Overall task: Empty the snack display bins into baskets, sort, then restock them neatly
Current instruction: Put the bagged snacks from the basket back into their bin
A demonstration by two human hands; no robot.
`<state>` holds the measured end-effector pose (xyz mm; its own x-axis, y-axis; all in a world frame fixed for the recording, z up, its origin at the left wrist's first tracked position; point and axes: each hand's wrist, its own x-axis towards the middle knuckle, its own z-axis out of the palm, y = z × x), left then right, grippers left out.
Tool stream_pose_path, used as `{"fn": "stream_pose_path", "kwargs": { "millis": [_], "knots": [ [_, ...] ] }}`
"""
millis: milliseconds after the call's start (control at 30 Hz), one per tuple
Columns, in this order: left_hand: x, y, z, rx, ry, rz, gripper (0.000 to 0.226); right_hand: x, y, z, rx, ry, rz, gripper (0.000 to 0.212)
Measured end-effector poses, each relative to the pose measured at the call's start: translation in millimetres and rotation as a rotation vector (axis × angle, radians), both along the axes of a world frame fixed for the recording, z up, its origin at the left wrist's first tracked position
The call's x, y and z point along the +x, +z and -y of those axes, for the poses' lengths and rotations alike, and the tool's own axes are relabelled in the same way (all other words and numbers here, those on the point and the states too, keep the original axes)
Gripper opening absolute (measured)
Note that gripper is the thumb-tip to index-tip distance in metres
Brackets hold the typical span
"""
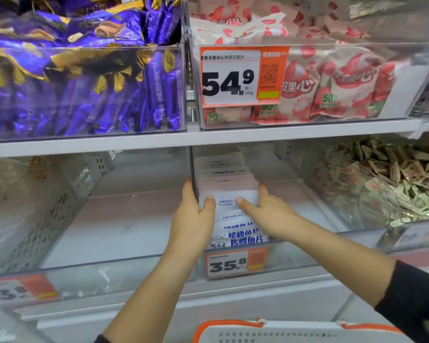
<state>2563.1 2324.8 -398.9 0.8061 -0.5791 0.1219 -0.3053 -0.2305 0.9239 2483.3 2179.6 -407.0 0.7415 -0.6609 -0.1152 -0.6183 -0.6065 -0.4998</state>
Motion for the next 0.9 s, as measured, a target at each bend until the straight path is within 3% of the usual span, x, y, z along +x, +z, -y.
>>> {"fn": "stream_pose_path", "kwargs": {
  "millis": [133, 267, 367, 433, 500, 600, 667, 700, 800, 900],
  "knots": [
    [-0.2, -1.3, -17.9, 0.195, -0.075, 0.203, 0.085, -39.7, 18.7, 2.4, -0.006, 0.149, -0.012, 0.086],
    [-10.5, -12.3, -38.7, 0.382, -0.196, 0.433, 0.12, -91.7, 20.1, 2.3, -0.02, 0.247, 0.094, 0.064],
    [-11.6, -17.1, -38.8, 0.395, -0.175, 0.455, 0.127, -100.8, -6.4, 2.9, -0.276, 0.232, 0.02, 0.064],
    [-11.8, -18.4, -37.0, 0.408, -0.138, 0.426, 0.127, -99.1, -19.5, 1.9, -0.465, 0.199, 0.07, 0.063],
    [-16.8, -22.0, -41.6, 0.39, -0.087, 0.536, 0.12, -103.9, -27.9, -1.9, -0.489, 0.195, 0.225, 0.07],
    [-37.3, -39.4, -65.0, 0.096, -0.003, 0.794, 0.072, -132.5, -49.7, -25.3, -0.562, 0.142, 0.597, 0.05],
    [-62.1, -72.1, -93.8, -0.019, 0.004, 0.754, 0.042, -162.2, -82.6, -54.5, -0.513, 0.096, 0.658, 0.038],
    [-73.4, -96.0, -109.2, 0.042, -0.026, 0.674, 0.039, -177.2, -105.0, -69.5, -0.445, 0.089, 0.613, 0.035],
    [-96.7, -185.6, -150.1, 0.584, -0.258, 0.453, 0.047, -219.0, -179.8, -112.2, -0.269, 0.16, 0.371, 0.029],
    [-112.2, -237.3, -166.8, 0.8, -0.355, 0.234, 0.064, -244.3, -226.9, -151.3, -0.086, 0.239, 0.097, 0.031]
  ]
}}
